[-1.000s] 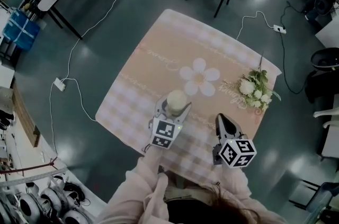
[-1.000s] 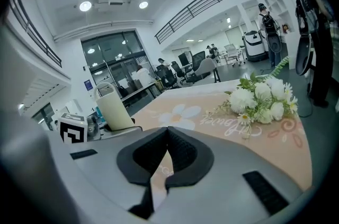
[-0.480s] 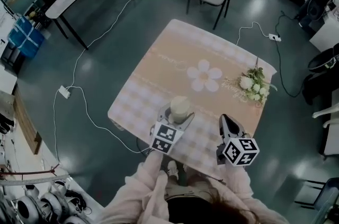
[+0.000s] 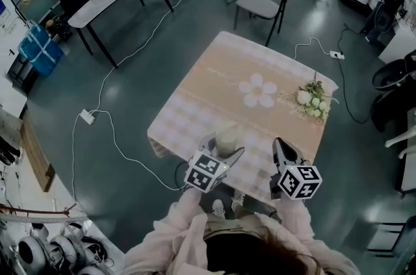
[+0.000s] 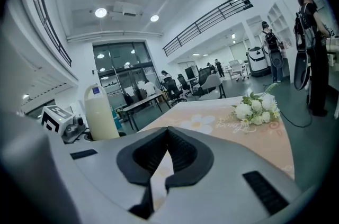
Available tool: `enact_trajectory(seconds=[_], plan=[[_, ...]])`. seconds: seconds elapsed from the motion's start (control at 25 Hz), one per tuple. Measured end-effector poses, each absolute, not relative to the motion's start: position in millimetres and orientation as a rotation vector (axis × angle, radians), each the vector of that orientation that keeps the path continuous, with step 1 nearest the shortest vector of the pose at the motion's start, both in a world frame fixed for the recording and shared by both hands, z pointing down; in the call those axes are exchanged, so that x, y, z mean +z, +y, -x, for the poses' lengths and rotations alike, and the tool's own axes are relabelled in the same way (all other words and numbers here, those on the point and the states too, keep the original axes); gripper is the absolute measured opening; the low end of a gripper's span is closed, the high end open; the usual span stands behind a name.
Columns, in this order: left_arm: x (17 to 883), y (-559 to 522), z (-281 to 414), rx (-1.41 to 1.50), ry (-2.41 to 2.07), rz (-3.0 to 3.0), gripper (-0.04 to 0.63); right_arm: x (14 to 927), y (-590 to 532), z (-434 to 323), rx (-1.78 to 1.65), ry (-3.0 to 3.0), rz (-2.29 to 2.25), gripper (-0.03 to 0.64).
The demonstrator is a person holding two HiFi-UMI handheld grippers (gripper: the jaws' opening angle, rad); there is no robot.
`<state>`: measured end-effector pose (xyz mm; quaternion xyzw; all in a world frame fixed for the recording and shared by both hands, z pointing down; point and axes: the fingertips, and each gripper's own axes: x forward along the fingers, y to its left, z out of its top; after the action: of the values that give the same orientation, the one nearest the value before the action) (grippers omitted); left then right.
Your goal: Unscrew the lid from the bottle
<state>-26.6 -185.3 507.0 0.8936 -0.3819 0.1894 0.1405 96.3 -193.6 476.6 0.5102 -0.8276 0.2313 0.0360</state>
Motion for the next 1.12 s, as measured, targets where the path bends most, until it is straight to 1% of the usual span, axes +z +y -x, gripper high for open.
enact_trajectory(seconds=[0.36,0.52,0.72,0.76,0.84,0.96,1.04,1.12], plan=[[485.1,-130.4,19.6,0.591,-0.849,-2.614,0.316,434.8,-159.4,-78.6,0.616,-2.724,-1.448,0.012],[483.3,-130.1,16.8,0.631,-0.816,-2.608,0.316,415.6,-154.0,-73.4,0.554,-2.817,-1.381,0.012],[480.8,-137.0,4.6,0.65,-0.769,-2.59,0.316,387.1,-153.7,-71.5,0.602,-2.959,-1.341,0.014],[480.1,-137.8,0.8,0.653,-0.75,-2.59,0.316,381.7,-153.1,-70.1,0.613,-2.986,-1.317,0.036],[480.7,-138.7,-6.4,0.683,-0.713,-2.6,0.316,373.9,-150.4,-64.2,0.628,-3.033,-1.236,0.147],[484.8,-139.0,-17.5,0.753,-0.652,-2.621,0.316,369.5,-146.2,-51.3,0.618,-3.071,-1.1,0.262],[487.8,-138.7,-26.0,0.797,-0.602,-2.637,0.316,372.0,-145.3,-42.0,0.613,-3.074,-1.025,0.316],[492.0,-137.6,-33.5,0.843,-0.552,-2.654,0.316,376.7,-146.3,-33.9,0.623,-3.07,-0.975,0.33]])
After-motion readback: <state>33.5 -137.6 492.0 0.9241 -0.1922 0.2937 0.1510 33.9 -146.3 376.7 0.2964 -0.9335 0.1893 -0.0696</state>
